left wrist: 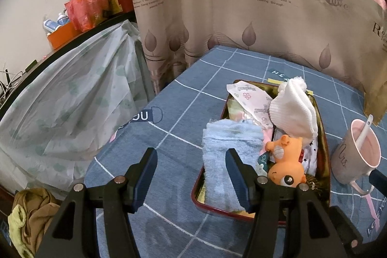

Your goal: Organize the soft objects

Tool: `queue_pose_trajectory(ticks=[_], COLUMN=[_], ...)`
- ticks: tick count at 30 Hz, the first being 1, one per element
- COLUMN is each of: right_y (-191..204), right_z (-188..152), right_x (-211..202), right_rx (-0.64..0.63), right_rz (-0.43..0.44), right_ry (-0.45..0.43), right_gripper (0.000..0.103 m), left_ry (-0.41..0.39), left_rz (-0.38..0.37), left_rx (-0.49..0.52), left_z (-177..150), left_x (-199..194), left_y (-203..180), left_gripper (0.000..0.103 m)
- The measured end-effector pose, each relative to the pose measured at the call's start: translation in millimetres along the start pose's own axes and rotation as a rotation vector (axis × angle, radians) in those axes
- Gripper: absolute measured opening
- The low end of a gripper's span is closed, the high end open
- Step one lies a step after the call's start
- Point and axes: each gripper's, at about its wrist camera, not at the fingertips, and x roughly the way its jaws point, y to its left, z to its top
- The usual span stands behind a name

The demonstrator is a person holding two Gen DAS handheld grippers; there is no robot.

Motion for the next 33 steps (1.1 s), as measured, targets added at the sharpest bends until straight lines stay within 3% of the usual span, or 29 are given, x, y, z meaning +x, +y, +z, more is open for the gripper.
queue_pose_trajectory(ticks=[33], right_y=[-3.7], right_z=[-6.1], right_x=[1.1], right_rx=[-0.008], right_rz=[-0.015], right_ry=[0.005], right_gripper=[0.102], left_ry=[0.005], left_rz=[-0.004], left_rx=[0.012], left_z=[0.0], left_x=[0.1], left_y=[-5.2], left_gripper=[0.06])
